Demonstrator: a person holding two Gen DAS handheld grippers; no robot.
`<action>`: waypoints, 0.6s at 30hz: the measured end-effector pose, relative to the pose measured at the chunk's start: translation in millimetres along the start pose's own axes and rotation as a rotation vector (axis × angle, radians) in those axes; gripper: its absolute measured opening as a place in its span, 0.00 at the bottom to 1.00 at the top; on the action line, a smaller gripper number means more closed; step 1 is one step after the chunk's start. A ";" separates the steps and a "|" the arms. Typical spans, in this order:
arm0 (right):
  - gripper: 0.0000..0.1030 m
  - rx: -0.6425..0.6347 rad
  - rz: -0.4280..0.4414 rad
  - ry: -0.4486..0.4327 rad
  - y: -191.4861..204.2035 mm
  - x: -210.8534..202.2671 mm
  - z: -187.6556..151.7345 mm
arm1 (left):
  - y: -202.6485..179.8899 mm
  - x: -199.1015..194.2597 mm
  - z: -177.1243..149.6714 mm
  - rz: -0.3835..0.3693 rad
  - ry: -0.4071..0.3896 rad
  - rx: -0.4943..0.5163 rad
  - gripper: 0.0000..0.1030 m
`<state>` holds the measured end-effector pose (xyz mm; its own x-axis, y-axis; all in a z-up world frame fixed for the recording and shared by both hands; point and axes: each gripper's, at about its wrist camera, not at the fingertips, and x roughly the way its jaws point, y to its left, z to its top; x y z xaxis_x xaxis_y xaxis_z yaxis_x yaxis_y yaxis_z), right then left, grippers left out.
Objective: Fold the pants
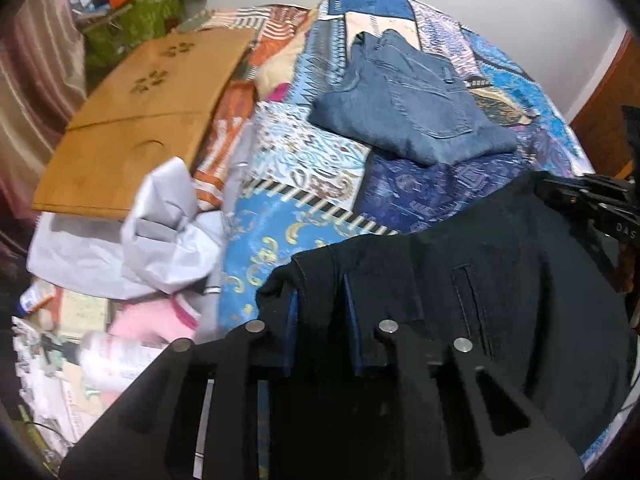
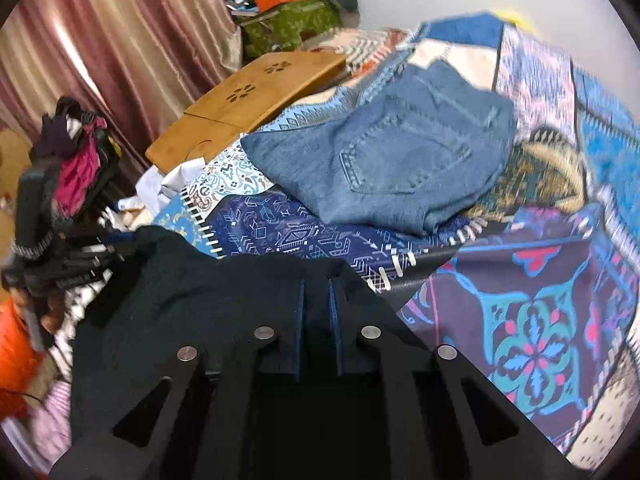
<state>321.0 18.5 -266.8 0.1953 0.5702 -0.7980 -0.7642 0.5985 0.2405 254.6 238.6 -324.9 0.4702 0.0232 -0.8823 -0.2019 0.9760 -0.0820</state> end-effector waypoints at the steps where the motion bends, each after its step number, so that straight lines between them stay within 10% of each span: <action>1: 0.07 -0.014 -0.024 -0.008 1.8 -0.2 -0.1 | -0.1 1.6 1.9 0.018 0.001 0.007 0.21; 5: 0.08 0.020 -0.059 0.001 -0.3 2.9 2.4 | -5.7 8.1 8.6 0.080 0.024 0.041 0.26; 10: 0.41 0.037 -0.097 0.007 6.2 -22.9 -0.5 | -12.9 -27.5 7.4 0.148 -0.022 0.074 0.36; 18: 0.44 0.030 -0.055 -0.076 28.9 -95.9 -39.4 | -52.7 -106.2 -35.6 0.024 -0.114 0.178 0.55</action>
<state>255.9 -41.0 -205.1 0.2830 0.5763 -0.7667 -0.7323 0.6461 0.2153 184.7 177.1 -243.3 0.5636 0.0613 -0.8237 -0.0643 0.9975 0.0302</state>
